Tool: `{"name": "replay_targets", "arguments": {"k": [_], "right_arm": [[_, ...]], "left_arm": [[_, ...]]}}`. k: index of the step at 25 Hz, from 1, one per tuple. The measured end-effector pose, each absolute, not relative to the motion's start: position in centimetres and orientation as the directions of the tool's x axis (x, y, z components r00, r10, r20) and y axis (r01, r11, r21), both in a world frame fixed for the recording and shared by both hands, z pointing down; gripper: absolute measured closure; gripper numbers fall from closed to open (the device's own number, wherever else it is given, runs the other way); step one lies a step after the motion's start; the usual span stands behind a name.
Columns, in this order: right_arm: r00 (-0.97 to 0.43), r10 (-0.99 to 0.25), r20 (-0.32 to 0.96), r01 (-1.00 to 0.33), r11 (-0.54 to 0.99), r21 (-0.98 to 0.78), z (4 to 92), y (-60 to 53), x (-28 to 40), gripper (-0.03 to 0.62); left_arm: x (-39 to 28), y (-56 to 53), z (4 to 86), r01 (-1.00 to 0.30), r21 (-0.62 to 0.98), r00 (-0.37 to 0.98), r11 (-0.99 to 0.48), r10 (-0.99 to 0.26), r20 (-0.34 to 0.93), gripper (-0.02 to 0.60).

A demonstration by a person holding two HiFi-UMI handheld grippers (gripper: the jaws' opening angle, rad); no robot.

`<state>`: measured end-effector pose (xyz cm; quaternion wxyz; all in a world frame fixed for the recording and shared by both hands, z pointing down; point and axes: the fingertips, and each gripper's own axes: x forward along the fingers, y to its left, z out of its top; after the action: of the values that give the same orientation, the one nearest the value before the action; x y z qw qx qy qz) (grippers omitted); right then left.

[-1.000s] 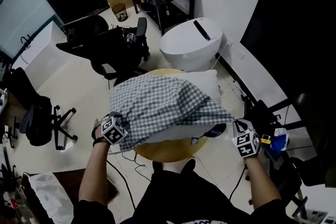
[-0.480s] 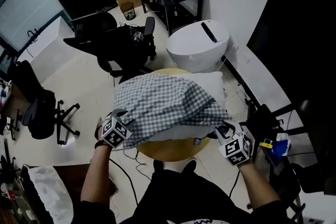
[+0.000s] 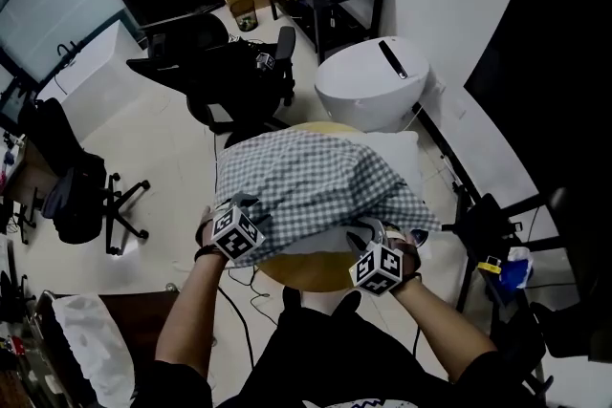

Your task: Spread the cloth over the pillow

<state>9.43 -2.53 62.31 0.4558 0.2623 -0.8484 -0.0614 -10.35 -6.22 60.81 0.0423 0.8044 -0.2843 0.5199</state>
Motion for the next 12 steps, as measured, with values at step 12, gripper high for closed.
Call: {"name": "replay_targets", "arguments": {"k": [12], "right_arm": [[-0.395,-0.529,0.751,-0.394,0.836,0.382,62.2,-1.9,11.1,0.580]], "left_arm": [[-10.7,-6.2,61.8,-0.489,-0.192,0.327,-0.851,-0.383,0.864,0.403]]}}
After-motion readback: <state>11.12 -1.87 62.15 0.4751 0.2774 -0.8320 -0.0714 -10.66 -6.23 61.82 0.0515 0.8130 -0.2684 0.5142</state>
